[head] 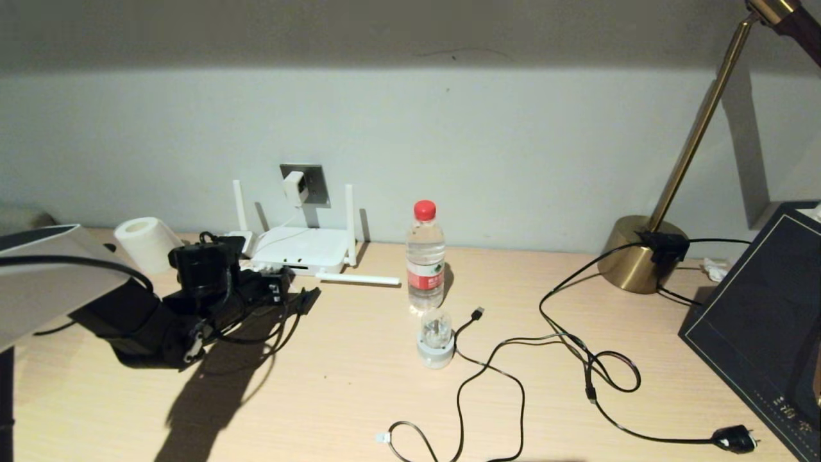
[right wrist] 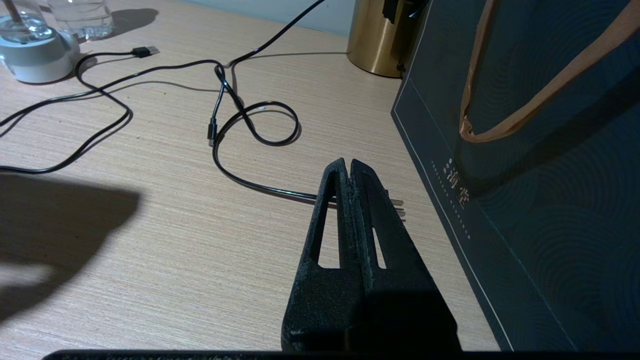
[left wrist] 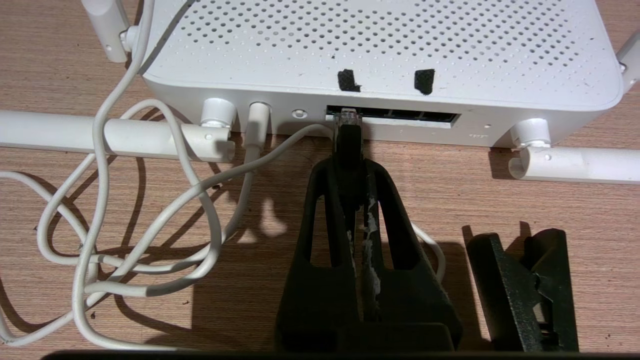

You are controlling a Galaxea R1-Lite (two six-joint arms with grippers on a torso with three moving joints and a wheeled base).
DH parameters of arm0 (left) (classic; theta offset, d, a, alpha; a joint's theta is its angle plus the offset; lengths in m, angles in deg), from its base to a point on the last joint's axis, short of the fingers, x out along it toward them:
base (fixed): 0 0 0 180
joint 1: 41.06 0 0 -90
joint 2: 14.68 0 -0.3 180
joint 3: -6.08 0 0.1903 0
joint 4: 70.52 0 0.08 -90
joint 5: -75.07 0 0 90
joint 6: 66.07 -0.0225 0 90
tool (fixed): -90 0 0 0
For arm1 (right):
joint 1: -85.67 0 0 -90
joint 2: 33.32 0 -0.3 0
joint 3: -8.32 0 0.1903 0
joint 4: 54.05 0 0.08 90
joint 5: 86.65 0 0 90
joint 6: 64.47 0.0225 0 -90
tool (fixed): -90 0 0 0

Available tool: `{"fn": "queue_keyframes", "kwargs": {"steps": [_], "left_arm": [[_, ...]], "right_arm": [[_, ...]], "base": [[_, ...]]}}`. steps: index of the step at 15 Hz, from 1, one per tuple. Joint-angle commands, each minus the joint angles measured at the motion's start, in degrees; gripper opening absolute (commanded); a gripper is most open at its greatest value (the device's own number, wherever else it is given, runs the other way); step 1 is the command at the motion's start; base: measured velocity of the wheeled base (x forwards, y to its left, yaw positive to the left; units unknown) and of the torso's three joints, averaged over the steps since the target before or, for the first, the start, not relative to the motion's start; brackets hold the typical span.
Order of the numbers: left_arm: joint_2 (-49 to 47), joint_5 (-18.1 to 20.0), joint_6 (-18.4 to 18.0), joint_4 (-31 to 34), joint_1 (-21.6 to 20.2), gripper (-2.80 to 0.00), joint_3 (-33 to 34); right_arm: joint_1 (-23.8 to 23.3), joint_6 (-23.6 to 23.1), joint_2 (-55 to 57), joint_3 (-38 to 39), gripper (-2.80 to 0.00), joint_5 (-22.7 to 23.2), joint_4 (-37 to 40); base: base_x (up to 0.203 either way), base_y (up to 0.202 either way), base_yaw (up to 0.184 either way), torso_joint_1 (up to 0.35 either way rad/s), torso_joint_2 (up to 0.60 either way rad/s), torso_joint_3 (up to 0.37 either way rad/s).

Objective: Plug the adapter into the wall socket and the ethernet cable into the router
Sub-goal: Align cable and router interface, then plug cable into router interface

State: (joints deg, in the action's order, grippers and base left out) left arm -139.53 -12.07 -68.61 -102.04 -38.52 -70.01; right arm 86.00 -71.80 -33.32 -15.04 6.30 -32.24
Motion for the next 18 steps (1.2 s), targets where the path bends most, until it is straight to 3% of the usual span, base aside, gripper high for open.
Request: {"fn": "queue_keyframes", "kwargs": {"steps": [1,18], "left_arm": [[-0.04,0.04,-0.01,-0.31,-0.07,-2.8,-0.01],[-1.09,0.04,0.69,-0.31,-0.16,-2.8,-2.12]], "right_arm": [[0.02,-0.06,0.09,0.7,-2.8,0.04,-0.02],[0.02,-0.06,0.09,0.7,-2.8,0.04,-0.02]], "base": [[0.0,0.0,0.0,0.0,0.0,0.0],[0.0,0.0,0.0,0.0,0.0,0.0]]}}
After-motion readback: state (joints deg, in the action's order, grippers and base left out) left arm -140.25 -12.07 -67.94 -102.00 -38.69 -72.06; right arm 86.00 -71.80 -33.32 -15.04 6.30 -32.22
